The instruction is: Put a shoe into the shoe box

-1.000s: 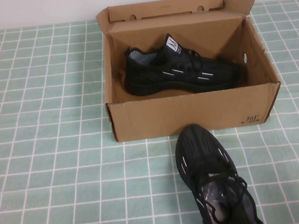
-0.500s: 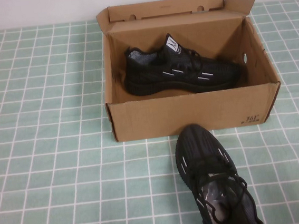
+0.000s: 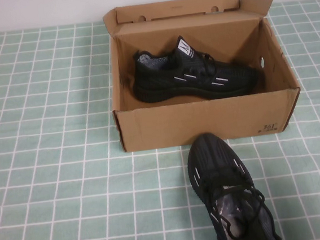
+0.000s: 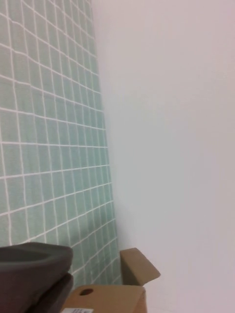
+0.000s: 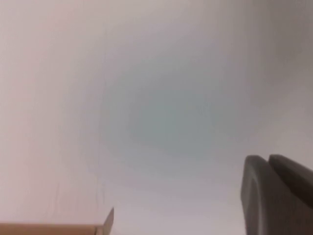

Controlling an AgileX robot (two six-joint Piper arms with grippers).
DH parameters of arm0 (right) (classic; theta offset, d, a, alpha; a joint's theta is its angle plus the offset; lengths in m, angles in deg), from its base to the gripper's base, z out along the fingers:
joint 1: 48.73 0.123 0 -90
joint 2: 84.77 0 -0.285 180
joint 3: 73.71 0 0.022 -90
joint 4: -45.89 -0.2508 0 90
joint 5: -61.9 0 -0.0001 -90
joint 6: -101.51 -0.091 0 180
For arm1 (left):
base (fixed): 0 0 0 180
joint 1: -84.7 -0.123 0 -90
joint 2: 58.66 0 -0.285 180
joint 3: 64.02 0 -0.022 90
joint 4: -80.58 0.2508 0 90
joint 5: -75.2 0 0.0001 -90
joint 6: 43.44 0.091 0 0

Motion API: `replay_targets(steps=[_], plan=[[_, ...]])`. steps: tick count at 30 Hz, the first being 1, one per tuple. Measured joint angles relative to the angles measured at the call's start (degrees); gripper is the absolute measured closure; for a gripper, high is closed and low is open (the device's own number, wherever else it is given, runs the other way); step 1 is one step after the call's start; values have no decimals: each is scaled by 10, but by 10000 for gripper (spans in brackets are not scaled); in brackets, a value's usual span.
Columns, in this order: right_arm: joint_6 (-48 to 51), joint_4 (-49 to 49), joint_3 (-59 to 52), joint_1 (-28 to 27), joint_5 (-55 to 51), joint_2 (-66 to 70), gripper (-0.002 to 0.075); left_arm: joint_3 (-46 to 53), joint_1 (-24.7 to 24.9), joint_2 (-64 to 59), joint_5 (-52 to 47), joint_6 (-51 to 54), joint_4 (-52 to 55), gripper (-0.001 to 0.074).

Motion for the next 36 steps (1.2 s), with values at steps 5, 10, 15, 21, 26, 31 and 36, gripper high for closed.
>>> replay_targets(steps=[5, 10, 15, 21, 26, 31, 36], plan=[[0, 0, 0, 0, 22, -1, 734, 0, 0, 0, 11, 0, -5, 739], [-4, -21, 0, 0, 75, -3, 734, 0, 0, 0, 52, -35, -40, 739], [-9, -53, 0, 0, 183, -3, 734, 0, 0, 0, 155, -119, -60, 739], [-74, -109, 0, 0, 293, -4, 734, 0, 0, 0, 346, -215, -62, 739], [-136, -135, 53, 0, 300, -4, 734, -36, 0, 0, 409, -245, -58, 739], [-152, -152, 162, 0, 240, -4, 734, -151, 0, 1, 361, -250, -55, 739], [-157, -204, 293, 0, 140, -1, 734, -277, 0, -23, 307, -229, -19, 739]])
